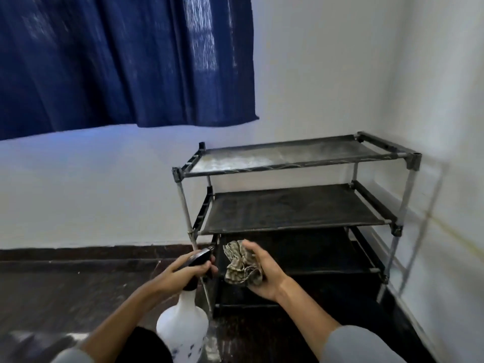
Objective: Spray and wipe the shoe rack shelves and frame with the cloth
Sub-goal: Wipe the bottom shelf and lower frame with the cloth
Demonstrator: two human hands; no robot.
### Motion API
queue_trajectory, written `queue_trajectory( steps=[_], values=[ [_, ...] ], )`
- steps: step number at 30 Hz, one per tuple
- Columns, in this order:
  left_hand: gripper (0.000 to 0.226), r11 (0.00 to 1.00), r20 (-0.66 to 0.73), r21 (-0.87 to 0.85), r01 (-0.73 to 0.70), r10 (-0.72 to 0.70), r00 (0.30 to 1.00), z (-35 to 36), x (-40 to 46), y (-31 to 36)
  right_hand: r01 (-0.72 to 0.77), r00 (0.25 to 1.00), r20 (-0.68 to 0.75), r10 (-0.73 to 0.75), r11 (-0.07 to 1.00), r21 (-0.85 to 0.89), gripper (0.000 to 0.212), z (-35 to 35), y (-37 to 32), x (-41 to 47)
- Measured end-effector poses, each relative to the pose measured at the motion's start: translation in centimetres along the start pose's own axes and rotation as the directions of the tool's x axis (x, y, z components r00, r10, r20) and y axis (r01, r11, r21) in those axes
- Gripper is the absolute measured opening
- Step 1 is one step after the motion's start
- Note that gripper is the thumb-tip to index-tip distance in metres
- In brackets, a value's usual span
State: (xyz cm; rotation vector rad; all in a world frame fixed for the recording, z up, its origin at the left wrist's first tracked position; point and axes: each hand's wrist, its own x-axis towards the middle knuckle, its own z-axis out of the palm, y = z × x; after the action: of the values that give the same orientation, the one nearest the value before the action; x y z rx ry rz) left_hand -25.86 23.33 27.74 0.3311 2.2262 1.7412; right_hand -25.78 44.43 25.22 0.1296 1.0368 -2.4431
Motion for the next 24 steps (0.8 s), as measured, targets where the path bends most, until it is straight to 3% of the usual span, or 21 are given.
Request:
queue_trajectory(
  steps=[2, 5, 8, 11, 15, 18, 24],
  values=[
    [0.030, 0.996, 0.047, -0.046, 0.075, -0.073, 0.996, -0.4, 0.2, -0.6, -0.029, 0.998, 0.053, 0.031, 0.999, -0.035, 0.023, -1.1, 0.9, 0.3],
    [0.047, 0.975, 0.083, -0.043, 0.216, -0.212, 0.974, -0.7, 0.5, -1.3, -0.005, 0.993, 0.120, 0.003, 1.000, 0.012, 0.055, -2.5, 1.5, 1.6],
    [0.053, 0.952, -0.016, -0.005, 0.307, -0.307, 0.952, -0.5, 1.1, -2.1, 0.008, 0.978, 0.207, -0.009, 1.000, 0.004, 0.079, -3.0, 2.0, 2.7],
    [0.045, 0.938, -0.081, -0.034, 0.346, -0.348, 0.934, -0.1, 1.6, -2.1, -0.001, 0.980, 0.198, 0.003, 1.000, -0.007, 0.086, -3.9, 2.4, 3.3],
    [0.043, 0.964, -0.103, -0.029, 0.265, -0.267, 0.958, 0.5, 2.3, -1.6, -0.041, 0.987, 0.157, 0.029, 0.996, 0.075, 0.088, -4.8, 2.8, 3.3],
    [0.015, 0.983, -0.019, 0.066, 0.172, -0.171, 0.985, 1.0, 2.8, -1.1, -0.039, 0.991, 0.130, 0.028, 0.996, 0.085, 0.088, -5.3, 2.6, 3.3],
    [0.010, 0.967, 0.034, 0.132, 0.216, -0.223, 0.974, 2.2, 3.2, -0.6, -0.020, 0.993, 0.114, 0.009, 0.995, 0.093, 0.088, -5.9, 2.2, 2.9]
  ],
)
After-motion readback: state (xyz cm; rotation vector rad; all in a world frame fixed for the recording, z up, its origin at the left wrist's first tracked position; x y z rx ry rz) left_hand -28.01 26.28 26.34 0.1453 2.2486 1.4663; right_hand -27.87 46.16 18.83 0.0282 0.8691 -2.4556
